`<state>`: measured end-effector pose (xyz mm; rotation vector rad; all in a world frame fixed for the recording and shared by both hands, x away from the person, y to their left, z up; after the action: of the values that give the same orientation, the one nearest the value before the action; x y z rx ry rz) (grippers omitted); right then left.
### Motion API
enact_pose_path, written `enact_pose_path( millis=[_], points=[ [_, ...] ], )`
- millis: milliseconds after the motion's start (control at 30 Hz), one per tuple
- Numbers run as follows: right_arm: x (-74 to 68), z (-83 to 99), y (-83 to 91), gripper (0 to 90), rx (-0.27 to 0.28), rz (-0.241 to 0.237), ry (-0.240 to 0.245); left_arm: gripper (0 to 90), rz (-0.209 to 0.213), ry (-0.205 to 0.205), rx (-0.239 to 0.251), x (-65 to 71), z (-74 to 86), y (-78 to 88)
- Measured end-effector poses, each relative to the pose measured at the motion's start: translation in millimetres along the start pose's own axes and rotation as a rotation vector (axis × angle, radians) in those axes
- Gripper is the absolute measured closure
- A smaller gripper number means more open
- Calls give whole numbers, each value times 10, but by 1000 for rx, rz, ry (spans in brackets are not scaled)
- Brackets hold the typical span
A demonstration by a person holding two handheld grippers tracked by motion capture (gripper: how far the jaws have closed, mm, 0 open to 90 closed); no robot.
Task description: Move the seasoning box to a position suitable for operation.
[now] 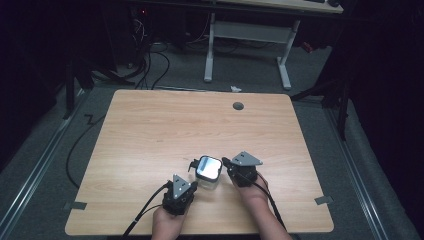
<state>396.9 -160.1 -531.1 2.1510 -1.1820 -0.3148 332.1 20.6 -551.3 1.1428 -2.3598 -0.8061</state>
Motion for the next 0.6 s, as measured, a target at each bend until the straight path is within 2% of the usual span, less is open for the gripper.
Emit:
enact_pose_path(
  millis=[300, 433, 600],
  points=[
    [-65, 22, 32, 900, 1, -14, 19, 900, 1, 2, -5, 13, -29, -45],
    [-107, 51, 66, 900, 12, -18, 28, 900, -23, 9, -3, -64, -44, -54],
    [-93, 42, 59, 900, 18, -12, 23, 900, -34, 27, -4, -137, -63, -69]
  ],
)
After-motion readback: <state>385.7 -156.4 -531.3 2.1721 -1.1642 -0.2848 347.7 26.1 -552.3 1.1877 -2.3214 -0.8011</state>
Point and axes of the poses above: each handheld gripper's, and its own axes: y roughly backward along the jaws, z roughly out of its underside, x roughly to its right, the point moved 5 cm from there along -y, roughly forward along the jaws, and after that the axes turned 8 degrees about -x, right-handed, at the moved point
